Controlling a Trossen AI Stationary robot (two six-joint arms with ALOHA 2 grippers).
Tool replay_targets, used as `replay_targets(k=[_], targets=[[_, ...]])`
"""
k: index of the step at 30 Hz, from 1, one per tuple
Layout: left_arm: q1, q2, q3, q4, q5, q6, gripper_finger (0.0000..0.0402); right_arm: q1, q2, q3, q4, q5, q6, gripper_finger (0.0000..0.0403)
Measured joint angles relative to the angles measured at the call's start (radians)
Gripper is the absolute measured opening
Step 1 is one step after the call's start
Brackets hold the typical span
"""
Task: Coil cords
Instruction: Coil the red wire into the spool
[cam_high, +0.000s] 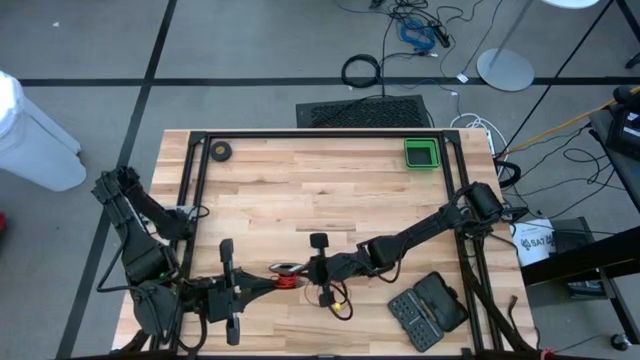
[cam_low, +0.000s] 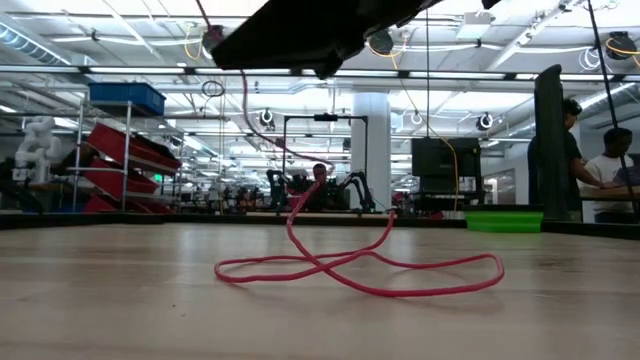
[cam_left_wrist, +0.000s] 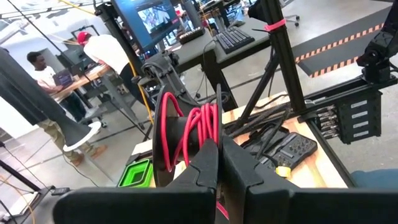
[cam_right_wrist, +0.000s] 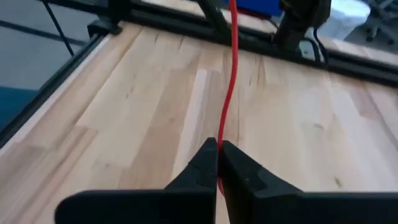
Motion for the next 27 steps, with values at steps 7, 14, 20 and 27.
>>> replay_targets(k=[7, 14, 20, 27], targets=[[0.0, 0.0, 0.0, -0.042, 0.0, -0.035, 0.0009, 0.024, -0.109, 0.0, -0.31, -0.005, 0.069, 0.0001], [0.0, 0.0, 0.0, -0.059, -0.001, -0.053, 0.0009, 0.115, -0.236, 0.0, -0.542, 0.011, 0.161, 0.0001], [-0.012, -0.004, 0.0, -0.093, 0.001, -0.079, 0.0009, 0.219, -0.309, 0.0, -0.692, 0.134, 0.262, 0.0], [-0.057, -0.026, 0.0, -0.11, 0.001, -0.106, 0.0009, 0.323, -0.386, 0.0, -0.805, 0.301, 0.363, 0.0]])
